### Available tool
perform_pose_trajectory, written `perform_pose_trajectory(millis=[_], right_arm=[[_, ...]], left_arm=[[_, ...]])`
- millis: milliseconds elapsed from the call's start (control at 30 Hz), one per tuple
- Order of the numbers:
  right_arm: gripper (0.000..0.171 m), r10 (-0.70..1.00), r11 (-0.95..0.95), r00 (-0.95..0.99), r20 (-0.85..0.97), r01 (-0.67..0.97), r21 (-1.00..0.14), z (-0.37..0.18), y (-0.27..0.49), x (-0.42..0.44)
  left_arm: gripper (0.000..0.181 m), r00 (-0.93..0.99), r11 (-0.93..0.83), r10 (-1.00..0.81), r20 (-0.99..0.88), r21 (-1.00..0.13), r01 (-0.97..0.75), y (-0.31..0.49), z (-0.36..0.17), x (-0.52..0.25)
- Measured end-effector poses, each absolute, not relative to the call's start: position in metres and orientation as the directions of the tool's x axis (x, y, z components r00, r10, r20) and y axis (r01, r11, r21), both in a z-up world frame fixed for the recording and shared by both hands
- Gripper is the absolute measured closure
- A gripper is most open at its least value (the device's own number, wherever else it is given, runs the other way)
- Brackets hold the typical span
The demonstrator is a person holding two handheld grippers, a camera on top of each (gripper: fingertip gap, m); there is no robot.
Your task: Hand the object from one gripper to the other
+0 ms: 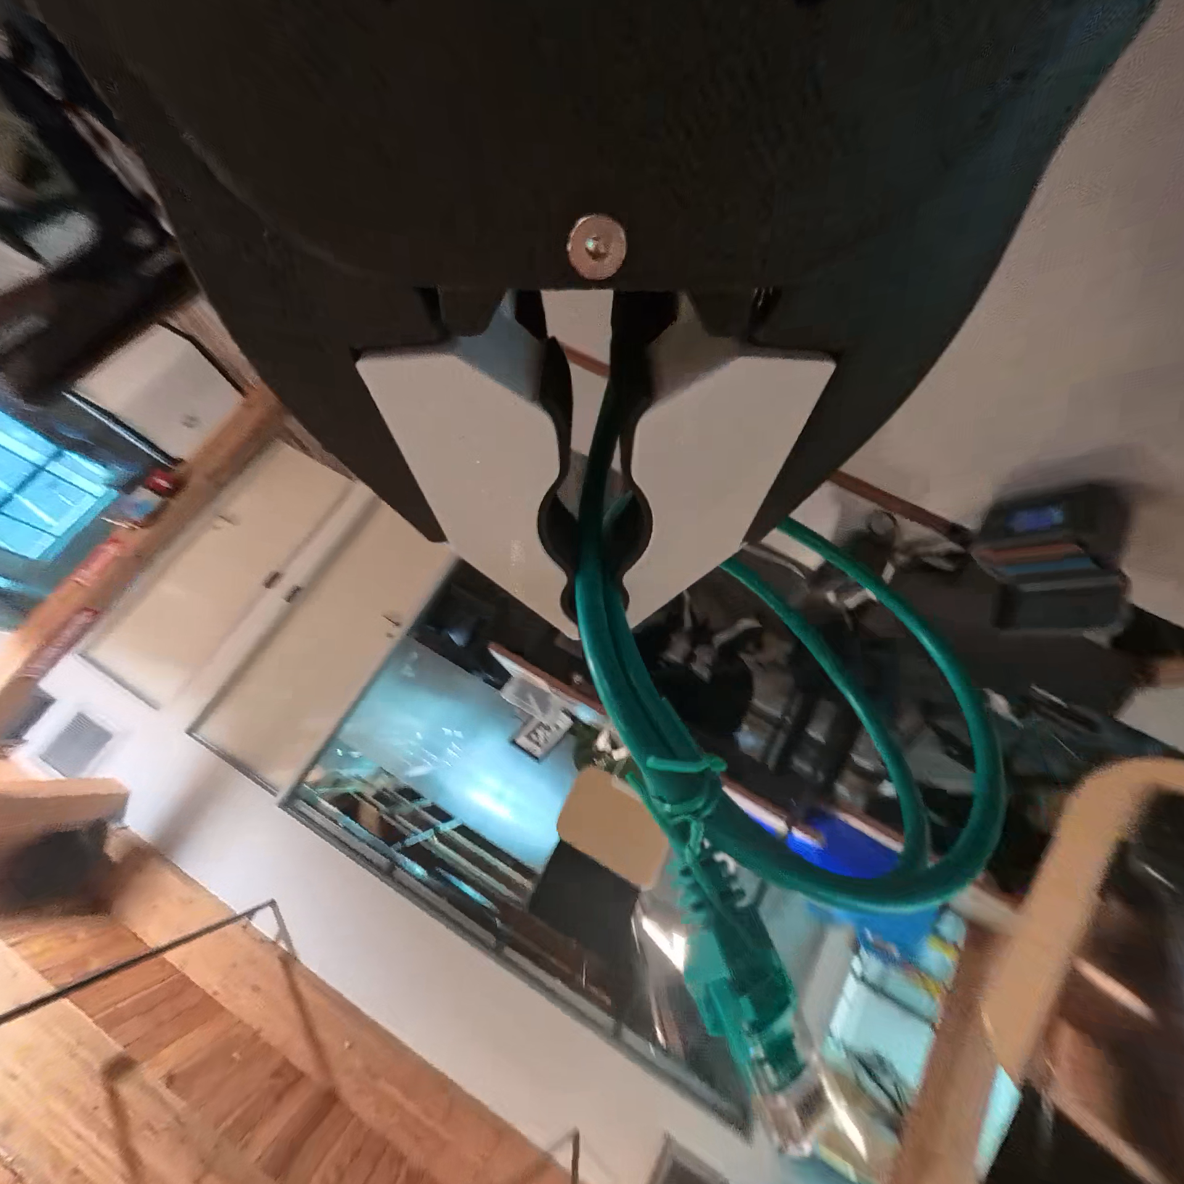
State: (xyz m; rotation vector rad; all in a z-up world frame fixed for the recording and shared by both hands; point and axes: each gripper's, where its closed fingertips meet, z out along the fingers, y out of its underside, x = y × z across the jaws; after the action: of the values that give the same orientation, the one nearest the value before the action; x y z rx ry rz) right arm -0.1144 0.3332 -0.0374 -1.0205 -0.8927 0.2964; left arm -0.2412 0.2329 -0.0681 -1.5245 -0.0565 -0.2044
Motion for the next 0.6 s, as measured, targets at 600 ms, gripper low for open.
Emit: perform_pose_trajectory(millis=[600], right_arm=[[0.170, 0.433, -0.501, 0.833, 0.345, 0.540, -0.676, -0.180, 0.402, 0.166]], left_arm=[[0.084, 0.952, 0.035, -0.199, 0.234, -0.969, 0.245, 0.236, -0.068, -0.231]])
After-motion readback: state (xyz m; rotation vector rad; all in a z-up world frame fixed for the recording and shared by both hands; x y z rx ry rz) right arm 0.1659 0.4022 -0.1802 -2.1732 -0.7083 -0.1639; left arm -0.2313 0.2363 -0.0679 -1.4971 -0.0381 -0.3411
